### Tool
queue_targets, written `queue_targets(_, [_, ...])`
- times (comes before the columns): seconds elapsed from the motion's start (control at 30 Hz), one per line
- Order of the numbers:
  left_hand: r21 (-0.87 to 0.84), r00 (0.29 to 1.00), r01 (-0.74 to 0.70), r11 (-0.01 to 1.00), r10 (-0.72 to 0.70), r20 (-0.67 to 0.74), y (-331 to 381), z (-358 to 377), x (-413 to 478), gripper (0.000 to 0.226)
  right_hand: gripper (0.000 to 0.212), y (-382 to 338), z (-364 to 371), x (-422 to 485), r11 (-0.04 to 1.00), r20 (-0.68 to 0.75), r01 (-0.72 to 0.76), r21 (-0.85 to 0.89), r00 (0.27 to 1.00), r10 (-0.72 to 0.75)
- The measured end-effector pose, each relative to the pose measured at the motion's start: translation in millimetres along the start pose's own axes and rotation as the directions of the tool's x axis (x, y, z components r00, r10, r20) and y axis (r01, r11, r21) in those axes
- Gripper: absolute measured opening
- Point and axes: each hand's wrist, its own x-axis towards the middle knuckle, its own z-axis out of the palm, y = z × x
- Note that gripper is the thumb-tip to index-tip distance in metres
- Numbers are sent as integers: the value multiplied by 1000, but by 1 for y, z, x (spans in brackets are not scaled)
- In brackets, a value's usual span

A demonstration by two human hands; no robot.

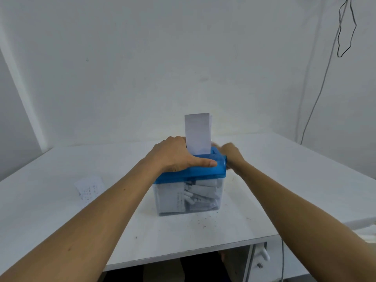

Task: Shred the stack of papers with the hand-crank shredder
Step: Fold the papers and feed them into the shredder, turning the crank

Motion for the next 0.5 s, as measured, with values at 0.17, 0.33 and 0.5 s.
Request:
queue_targets(0.17, [4, 1000, 2, 1000, -2, 20, 2, -3, -3, 84, 25, 24, 0, -29, 971, 292, -53, -233, 949, 122])
queue_targets(0.33, [-24, 999, 5, 1000, -4, 38, 6, -3, -5, 75, 25, 28, -12, -61, 985, 327, -53, -166, 939, 106])
queue_targets(0.5, [-2, 999, 21, 1000, -21, 37, 7, -3, -4, 85, 27, 34, -24, -96, 998, 298, -29, -60, 954, 46])
